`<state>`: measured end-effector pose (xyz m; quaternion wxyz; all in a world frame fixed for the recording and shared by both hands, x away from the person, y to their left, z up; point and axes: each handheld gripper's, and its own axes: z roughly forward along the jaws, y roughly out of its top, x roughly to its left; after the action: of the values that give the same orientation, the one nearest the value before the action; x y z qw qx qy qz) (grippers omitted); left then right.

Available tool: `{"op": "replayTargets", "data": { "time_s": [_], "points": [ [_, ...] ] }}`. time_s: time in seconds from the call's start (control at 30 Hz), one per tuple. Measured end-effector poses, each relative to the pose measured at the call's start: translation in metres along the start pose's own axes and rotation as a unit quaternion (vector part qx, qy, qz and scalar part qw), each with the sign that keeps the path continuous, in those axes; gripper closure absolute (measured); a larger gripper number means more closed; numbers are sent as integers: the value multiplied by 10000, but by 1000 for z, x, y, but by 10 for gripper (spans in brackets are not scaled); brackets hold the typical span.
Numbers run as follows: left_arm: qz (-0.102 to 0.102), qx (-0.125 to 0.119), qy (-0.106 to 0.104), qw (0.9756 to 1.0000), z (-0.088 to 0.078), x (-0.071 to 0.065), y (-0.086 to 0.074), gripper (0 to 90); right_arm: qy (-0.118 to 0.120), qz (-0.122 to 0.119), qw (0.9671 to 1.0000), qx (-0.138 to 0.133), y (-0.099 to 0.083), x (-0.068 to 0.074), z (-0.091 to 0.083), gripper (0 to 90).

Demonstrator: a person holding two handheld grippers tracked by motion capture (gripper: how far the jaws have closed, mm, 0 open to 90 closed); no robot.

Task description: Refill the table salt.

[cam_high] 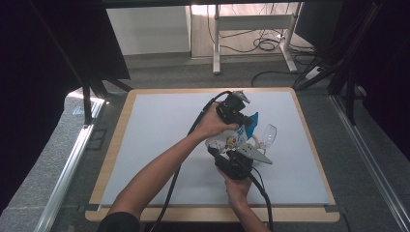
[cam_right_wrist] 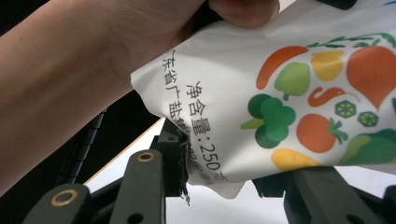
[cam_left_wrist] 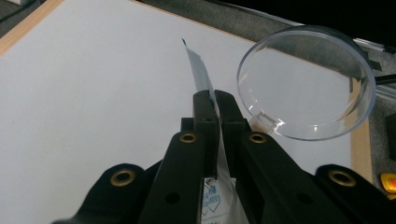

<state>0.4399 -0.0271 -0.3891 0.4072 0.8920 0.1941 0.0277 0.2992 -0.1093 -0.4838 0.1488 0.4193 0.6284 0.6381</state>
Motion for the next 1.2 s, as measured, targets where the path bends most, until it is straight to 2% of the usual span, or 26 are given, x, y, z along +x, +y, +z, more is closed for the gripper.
{"op": "replayTargets", "data": {
  "time_s": [1.2],
  "points": [
    [20,65,12,10000,3,-1,1,895,-15,1,10000,-24,0,0,0,625]
  ]
}}
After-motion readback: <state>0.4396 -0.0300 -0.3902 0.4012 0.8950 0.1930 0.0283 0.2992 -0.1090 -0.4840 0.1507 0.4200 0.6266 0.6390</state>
